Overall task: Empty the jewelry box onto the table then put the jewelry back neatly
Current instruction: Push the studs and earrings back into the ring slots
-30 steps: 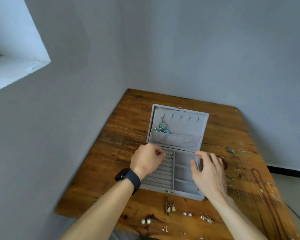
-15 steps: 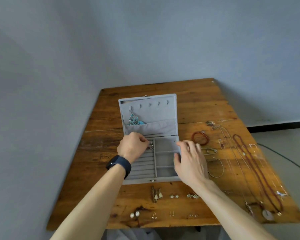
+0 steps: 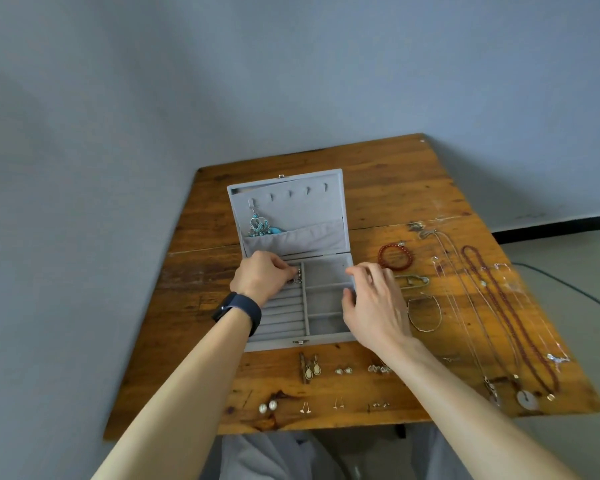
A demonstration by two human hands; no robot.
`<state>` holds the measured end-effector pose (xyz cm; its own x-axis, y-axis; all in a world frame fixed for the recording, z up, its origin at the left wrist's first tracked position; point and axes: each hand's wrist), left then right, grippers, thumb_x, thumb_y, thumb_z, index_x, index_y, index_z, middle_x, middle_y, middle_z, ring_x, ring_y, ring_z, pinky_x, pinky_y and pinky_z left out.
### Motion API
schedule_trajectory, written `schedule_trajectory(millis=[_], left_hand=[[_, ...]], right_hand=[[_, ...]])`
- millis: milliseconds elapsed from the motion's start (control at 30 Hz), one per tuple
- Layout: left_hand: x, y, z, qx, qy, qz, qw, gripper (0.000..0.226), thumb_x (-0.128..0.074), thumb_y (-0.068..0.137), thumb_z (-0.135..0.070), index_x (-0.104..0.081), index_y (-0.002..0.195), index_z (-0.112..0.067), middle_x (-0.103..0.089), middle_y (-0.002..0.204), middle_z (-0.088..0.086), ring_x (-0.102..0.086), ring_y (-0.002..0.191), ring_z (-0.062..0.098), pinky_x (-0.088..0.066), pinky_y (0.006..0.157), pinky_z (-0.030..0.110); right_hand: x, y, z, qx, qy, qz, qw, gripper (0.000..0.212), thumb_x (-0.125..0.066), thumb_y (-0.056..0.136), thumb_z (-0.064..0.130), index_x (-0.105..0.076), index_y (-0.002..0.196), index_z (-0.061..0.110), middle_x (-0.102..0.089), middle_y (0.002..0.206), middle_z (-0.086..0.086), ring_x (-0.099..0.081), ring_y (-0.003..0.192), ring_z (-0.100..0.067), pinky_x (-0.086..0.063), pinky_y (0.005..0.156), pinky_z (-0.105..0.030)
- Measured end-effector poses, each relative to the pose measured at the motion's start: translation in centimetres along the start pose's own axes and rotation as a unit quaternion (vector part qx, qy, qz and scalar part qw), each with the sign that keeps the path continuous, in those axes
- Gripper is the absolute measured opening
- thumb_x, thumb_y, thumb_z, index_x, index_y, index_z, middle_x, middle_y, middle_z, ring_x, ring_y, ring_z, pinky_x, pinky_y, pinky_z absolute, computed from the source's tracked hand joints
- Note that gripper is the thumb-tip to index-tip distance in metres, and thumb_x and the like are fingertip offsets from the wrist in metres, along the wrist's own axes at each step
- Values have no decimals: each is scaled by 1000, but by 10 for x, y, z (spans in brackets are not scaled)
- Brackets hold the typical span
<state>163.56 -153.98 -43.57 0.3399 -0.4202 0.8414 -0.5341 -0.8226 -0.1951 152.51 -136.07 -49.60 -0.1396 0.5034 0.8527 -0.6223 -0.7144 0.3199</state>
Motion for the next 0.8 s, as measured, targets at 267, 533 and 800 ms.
schedule_trajectory(millis=[267, 533, 800], left_hand=[[2, -1, 2, 4, -27, 19, 999, 20, -73, 86, -46, -70, 77, -29, -72, 82, -3, -69, 80, 19, -61, 79, 39], [12, -10, 4, -7, -47, 16, 999, 15, -68, 91, -41, -71, 86, -28, -73, 82, -4, -69, 76, 16, -61, 78, 37], [12, -83, 19, -108, -73, -63, 989, 15, -58, 96, -44, -67, 104, -35, -68, 91, -18, -64, 83, 2, -60, 71, 33]], right_hand=[[1, -2, 1, -2, 28, 12, 1000, 45, -63, 91, 18, -58, 134, 8, -58, 126, -6, -54, 112, -22, -51, 88, -29], [7, 0, 1, -4, 36, 27, 999, 45, -60, 94, 27, -57, 137, 12, -57, 130, -2, -53, 116, -18, -52, 90, -28], [32, -27, 12, 53, 107, 1, 993, 29, -70, 87, 29, -69, 116, 24, -60, 115, 7, -52, 103, -12, -47, 76, -20]])
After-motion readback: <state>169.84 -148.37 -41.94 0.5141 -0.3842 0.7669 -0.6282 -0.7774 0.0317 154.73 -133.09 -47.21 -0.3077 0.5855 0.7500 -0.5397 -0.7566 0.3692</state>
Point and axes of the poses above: each hand's wrist, its own y-axis towards the middle knuckle, its own x-axis out of the back of the hand, z = x × y
